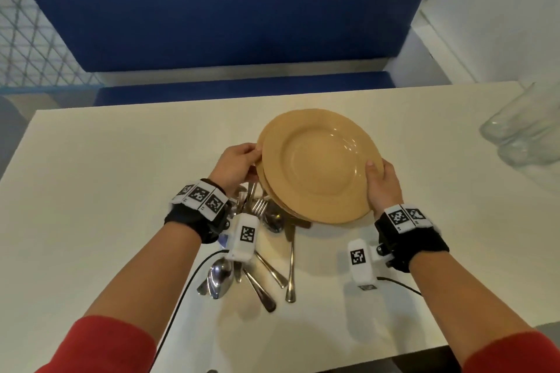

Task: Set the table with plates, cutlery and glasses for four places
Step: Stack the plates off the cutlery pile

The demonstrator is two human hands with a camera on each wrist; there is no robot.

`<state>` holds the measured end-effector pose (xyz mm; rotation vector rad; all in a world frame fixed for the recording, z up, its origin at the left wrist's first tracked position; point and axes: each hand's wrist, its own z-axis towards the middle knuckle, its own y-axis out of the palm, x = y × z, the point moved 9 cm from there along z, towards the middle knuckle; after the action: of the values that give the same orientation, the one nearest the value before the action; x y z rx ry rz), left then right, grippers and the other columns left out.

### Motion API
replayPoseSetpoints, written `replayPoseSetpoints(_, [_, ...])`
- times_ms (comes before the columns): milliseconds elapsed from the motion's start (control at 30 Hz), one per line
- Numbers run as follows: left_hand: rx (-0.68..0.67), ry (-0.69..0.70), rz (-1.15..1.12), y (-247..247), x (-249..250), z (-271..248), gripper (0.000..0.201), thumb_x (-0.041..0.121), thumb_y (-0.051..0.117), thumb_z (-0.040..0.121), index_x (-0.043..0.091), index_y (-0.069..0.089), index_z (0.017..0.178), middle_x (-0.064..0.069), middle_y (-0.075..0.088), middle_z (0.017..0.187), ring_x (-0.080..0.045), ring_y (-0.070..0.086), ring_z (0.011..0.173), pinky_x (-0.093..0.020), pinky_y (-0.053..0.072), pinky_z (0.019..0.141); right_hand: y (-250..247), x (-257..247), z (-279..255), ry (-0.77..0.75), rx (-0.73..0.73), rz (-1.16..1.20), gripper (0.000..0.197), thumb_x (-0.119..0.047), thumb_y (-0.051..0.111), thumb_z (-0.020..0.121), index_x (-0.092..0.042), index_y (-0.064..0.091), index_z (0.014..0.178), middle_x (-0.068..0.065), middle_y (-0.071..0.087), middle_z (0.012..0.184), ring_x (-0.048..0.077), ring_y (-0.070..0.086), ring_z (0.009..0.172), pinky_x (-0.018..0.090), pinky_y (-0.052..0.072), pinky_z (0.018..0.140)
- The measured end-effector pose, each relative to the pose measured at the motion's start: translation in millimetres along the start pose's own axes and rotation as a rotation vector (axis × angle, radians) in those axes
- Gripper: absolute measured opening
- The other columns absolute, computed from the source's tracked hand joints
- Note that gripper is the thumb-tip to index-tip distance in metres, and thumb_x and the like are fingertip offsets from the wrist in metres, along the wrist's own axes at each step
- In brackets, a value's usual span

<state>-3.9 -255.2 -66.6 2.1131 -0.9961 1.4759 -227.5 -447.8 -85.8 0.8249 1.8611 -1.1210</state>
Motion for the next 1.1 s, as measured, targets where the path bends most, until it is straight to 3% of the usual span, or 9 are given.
replayPoseSetpoints(100, [-0.038,-0.042,0.049,57,1,2,0.041,0.034,0.036,0.102,0.004,0.062,0.109,-0.007,0.063,0.079,-0.013,0.064,0.054,-0.022,0.057,0.053,-47,18,20,0.020,0.057,0.023,0.048,-0.033,0.050,0.094,-0.013,0.041,0.136,0.010,0.053,0.134,0.026,0.053,0.117,0.030,0.042,0.094])
replayPoseSetpoints(200, [-0.072,-0.067,0.145,124,-2,9,0.048,0.045,0.043,0.097,0.002,0.063,0.104,-0.010,0.066,0.082,-0.020,0.067,0.061,-0.029,0.060,0.061,-107,32,46,0.008,0.100,0.014,0.048,-0.029,0.056,0.092,-0.013,0.042,0.134,0.009,0.055,0.129,0.022,0.055,0.106,0.027,0.042,0.086])
replayPoseSetpoints(333, [-0.117,-0.060,0.245,226,-9,17,0.037,0.028,0.067,0.086,0.010,0.051,0.115,-0.010,0.068,0.093,-0.028,0.071,0.076,-0.040,0.061,0.070,-191,62,85,0.019,0.093,-0.037,0.049,-0.026,0.061,0.088,-0.014,0.044,0.132,0.008,0.059,0.120,0.017,0.053,0.093,0.026,0.041,0.080])
replayPoseSetpoints(433, [-0.180,-0.084,0.274,311,-15,11,0.042,0.027,0.070,0.083,0.021,0.043,0.115,-0.010,0.069,0.082,-0.027,0.070,0.070,-0.036,0.061,0.066,-262,93,114,0.056,0.080,-0.131,0.053,-0.021,0.066,0.082,-0.015,0.044,0.130,0.007,0.062,0.113,0.019,0.056,0.090,0.026,0.041,0.077])
replayPoseSetpoints(500, [-0.209,-0.116,0.261,360,-20,7,0.042,0.026,0.072,0.082,0.019,0.043,0.112,-0.008,0.068,0.077,-0.025,0.069,0.066,-0.033,0.061,0.065,-304,114,130,0.102,0.076,-0.170,0.054,-0.019,0.067,0.080,-0.018,0.044,0.128,0.006,0.062,0.110,0.021,0.056,0.089,0.026,0.041,0.076])
replayPoseSetpoints(633, [-0.256,-0.183,0.233,442,-31,5,0.042,0.024,0.072,0.082,0.011,0.046,0.112,-0.013,0.068,0.091,-0.029,0.071,0.073,-0.037,0.061,0.068,-373,149,155,0.176,0.150,-0.206,0.050,-0.017,0.065,0.079,-0.021,0.046,0.124,0.008,0.064,0.110,0.025,0.058,0.088,0.029,0.045,0.076])
replayPoseSetpoints(867, [-0.283,-0.193,0.312,540,-36,7,0.027,0.020,0.058,0.091,0.010,0.050,0.114,-0.011,0.065,0.107,-0.028,0.071,0.080,-0.037,0.061,0.071,-452,185,187,0.238,0.223,-0.370,0.052,-0.012,0.059,0.081,-0.018,0.046,0.131,0.014,0.060,0.121,0.032,0.059,0.105,0.029,0.043,0.080])
replayPoseSetpoints(1000, [-0.279,-0.188,0.290,571,-34,11,0.031,0.016,0.059,0.090,0.008,0.049,0.118,-0.007,0.063,0.098,-0.019,0.066,0.063,-0.029,0.061,0.062,-475,190,203,0.244,0.216,-0.428,0.055,-0.011,0.055,0.084,-0.013,0.041,0.137,0.015,0.057,0.127,0.034,0.055,0.112,0.035,0.044,0.092])
replayPoseSetpoints(1100, [-0.270,-0.193,0.261,585,-33,14,0.030,0.016,0.060,0.091,0.009,0.049,0.117,0.001,0.059,0.083,-0.015,0.064,0.059,-0.027,0.060,0.063,-483,193,214,0.255,0.202,-0.473,0.058,-0.008,0.052,0.086,-0.010,0.035,0.142,0.016,0.052,0.134,0.035,0.051,0.120,0.037,0.041,0.099])
